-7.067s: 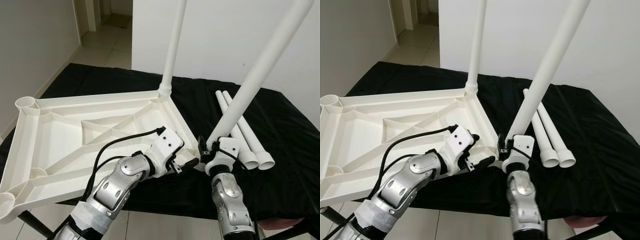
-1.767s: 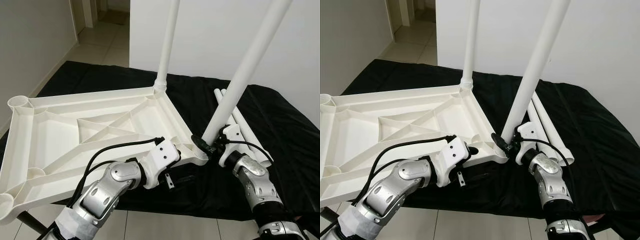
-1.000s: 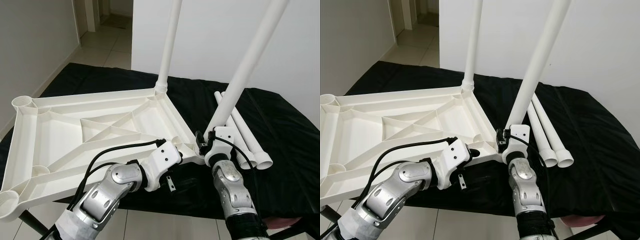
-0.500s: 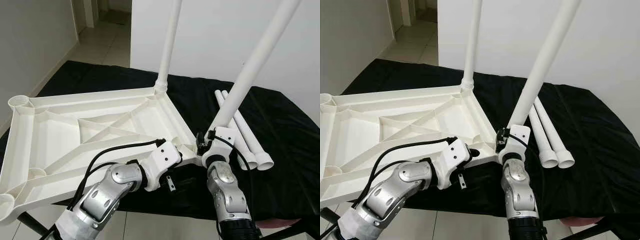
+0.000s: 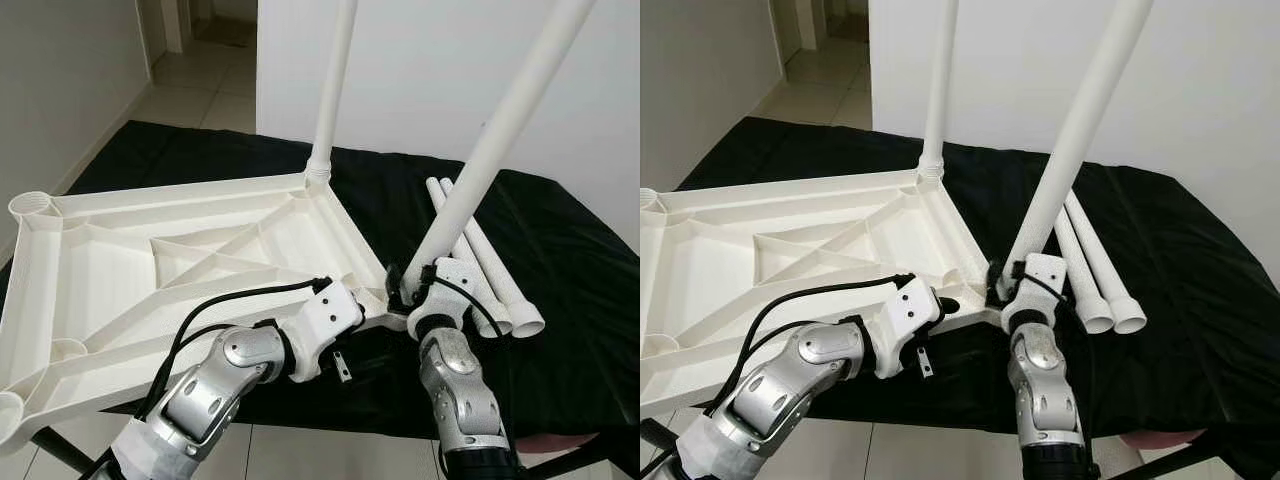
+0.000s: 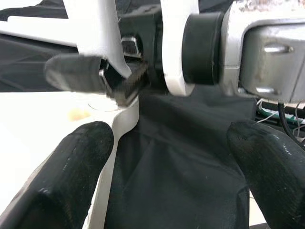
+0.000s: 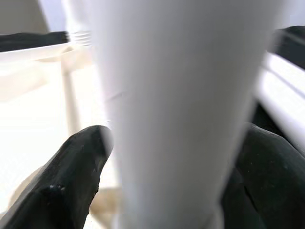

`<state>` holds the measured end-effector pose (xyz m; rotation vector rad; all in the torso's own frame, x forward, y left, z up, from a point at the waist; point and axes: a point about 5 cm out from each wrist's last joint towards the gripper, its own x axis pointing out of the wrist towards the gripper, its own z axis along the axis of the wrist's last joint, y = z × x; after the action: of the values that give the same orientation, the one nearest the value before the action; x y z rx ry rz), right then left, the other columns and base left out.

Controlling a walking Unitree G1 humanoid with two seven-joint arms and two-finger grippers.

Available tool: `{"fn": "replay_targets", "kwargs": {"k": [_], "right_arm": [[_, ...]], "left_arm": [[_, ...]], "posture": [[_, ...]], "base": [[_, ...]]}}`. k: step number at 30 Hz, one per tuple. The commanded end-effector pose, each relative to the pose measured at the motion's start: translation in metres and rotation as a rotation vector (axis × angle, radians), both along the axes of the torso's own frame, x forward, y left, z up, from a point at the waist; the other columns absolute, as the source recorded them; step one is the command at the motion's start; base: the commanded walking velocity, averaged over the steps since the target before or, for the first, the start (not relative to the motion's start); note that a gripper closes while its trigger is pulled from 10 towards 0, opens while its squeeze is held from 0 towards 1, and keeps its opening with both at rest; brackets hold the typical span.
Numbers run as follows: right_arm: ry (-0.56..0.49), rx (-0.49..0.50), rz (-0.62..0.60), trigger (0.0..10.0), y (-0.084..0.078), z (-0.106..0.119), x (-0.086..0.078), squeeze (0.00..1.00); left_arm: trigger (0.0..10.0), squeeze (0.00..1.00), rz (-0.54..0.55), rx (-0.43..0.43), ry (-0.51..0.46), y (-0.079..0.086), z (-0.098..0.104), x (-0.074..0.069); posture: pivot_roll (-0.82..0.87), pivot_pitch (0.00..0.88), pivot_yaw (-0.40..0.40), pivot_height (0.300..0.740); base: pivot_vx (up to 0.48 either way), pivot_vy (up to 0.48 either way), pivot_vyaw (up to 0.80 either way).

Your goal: Building children table

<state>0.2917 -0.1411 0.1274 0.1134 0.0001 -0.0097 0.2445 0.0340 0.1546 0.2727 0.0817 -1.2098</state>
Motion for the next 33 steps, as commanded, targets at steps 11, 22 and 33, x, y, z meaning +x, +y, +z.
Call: {"fn": "replay_targets", "kwargs": {"k": [11, 22, 33], "right_arm": [[-0.062, -0.161, 0.288, 10.0, -0.018, 0.003, 0.013, 0.00], [-0.020, -0.218, 0.465, 1.4, -0.034, -0.007, 0.032, 0.00], [0.004, -0.234, 0.546, 0.0, -0.033, -0.017, 0.036, 0.00]], "left_arm": [[10.0, 0.00, 0.031, 0.003, -0.007, 0.001, 0.000, 0.007], [10.0, 0.00, 0.091, 0.000, -0.023, 0.004, 0.003, 0.014], [10.0, 0.00, 0.106, 0.005, -0.021, 0.008, 0.002, 0.012]], "posture": [[-0.01, 0.000, -0.106, 0.740], [0.01, 0.000, -0.102, 0.740], [0.02, 0.000, -0.104, 0.740]], "base": [[0.000, 0.000, 0.00], [0.000, 0.000, 0.00], [0.000, 0.000, 0.00]]}}
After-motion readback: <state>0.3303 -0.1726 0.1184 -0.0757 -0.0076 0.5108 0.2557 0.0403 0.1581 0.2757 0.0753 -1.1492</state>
